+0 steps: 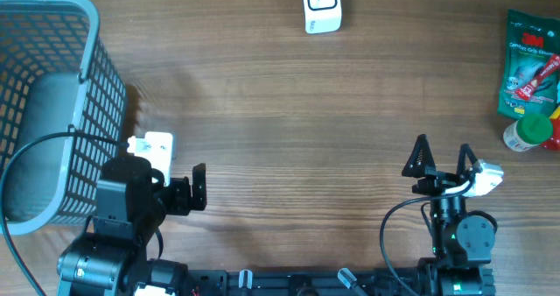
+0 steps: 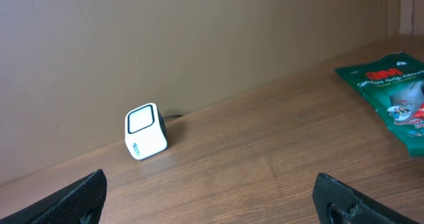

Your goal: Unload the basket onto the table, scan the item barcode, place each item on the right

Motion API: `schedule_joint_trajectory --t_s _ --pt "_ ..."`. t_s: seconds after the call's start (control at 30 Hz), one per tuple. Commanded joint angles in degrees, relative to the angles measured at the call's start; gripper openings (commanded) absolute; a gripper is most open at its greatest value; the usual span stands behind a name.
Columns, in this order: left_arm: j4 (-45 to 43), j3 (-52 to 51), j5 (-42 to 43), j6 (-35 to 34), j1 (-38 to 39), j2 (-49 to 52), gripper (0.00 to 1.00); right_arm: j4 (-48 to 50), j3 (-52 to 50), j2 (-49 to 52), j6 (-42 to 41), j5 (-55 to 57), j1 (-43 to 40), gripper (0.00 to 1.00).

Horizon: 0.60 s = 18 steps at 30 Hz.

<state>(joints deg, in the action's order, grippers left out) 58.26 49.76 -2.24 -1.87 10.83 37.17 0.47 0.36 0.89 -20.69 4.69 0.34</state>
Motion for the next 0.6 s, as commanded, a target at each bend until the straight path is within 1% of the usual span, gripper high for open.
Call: schedule_joint_trajectory --t_s 0.0,0.57 --pt "-0.15 -0.33 0.24 -0.52 0.31 -0.31 1.00 0.28 -0.07 -0.72 1.51 -0.96 0.24 1.00" --pt "-0.15 -0.33 0.24 -0.55 0.31 -0.31 1.00 0.31 -0.07 -0.68 1.09 -0.92 0.13 1.00"
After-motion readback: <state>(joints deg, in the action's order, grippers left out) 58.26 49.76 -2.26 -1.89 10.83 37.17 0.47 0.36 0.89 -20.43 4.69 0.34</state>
